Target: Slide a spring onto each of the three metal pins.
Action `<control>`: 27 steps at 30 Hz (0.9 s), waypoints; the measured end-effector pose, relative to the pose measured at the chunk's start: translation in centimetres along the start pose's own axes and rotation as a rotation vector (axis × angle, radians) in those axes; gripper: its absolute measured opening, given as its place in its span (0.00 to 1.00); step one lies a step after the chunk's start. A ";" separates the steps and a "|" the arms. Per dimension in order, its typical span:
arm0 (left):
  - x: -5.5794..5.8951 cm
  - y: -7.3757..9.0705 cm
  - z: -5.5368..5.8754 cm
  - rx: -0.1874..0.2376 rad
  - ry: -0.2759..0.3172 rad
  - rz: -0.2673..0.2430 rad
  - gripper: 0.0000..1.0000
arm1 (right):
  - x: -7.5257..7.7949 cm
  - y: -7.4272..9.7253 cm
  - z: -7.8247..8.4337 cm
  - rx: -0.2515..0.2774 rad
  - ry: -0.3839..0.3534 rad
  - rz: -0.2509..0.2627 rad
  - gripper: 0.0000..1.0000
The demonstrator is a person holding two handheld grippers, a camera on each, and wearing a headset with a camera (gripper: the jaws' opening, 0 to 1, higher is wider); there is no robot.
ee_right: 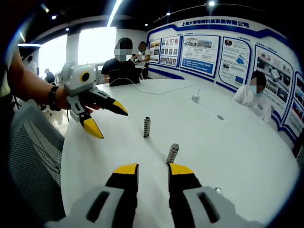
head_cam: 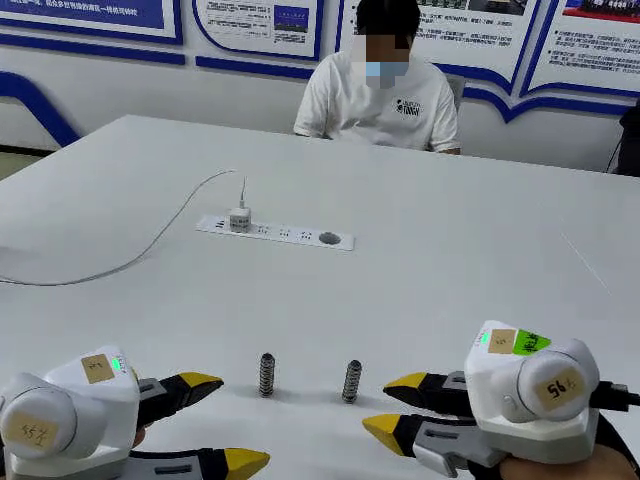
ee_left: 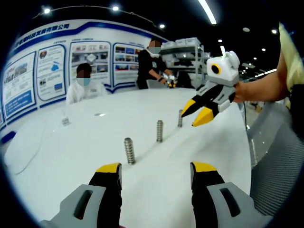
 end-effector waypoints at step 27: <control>0.2 -0.1 0.4 -0.012 0.008 0.005 0.62 | 2.9 6.2 4.9 0.012 -0.081 0.091 0.39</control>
Point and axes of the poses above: the centre of the closed fingertips' face, and the gripper's own axes: y roughly backward along the fingers, x roughly to its right, z roughly out of its underside, the point moved 6 cm from there along y, roughly backward along the fingers, and after that the axes turned 4 degrees about y, right-handed, at the moved point
